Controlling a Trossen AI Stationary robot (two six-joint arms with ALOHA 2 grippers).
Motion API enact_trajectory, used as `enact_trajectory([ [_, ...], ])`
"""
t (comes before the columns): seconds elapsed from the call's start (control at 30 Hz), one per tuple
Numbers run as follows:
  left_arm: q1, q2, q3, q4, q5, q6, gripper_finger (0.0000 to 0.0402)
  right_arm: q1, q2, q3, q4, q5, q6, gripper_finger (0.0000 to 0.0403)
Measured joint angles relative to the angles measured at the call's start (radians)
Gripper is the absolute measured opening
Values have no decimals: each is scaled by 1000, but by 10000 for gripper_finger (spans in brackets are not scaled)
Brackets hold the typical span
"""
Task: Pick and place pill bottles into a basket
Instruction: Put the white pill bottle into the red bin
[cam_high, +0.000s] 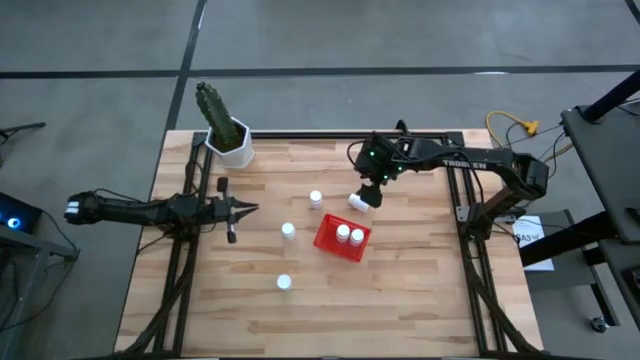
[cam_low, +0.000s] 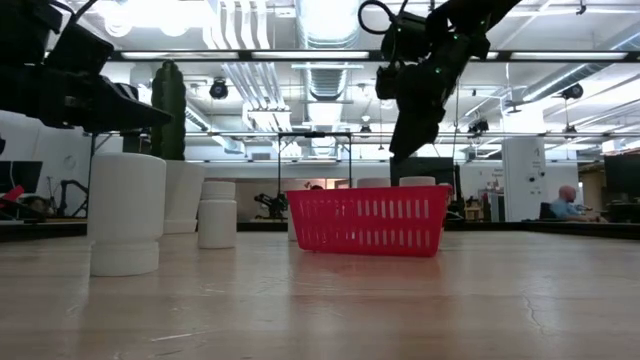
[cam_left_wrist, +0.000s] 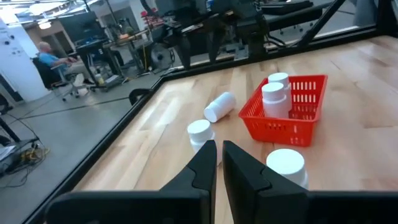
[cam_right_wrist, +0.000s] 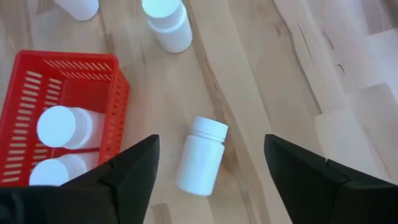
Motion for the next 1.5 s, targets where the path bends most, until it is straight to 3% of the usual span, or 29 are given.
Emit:
enact_trajectory([
  [0.3,0,2,0,-3,0,-3,10,5,21,-23,-12,6,22,285],
  [0.5,0,2,0,-3,0,-4,10,5,43,-36,-23,74,29,279],
  [1.5,0,3,0,-7,1,-10,10,55,173,-38,-14,71,78,287],
])
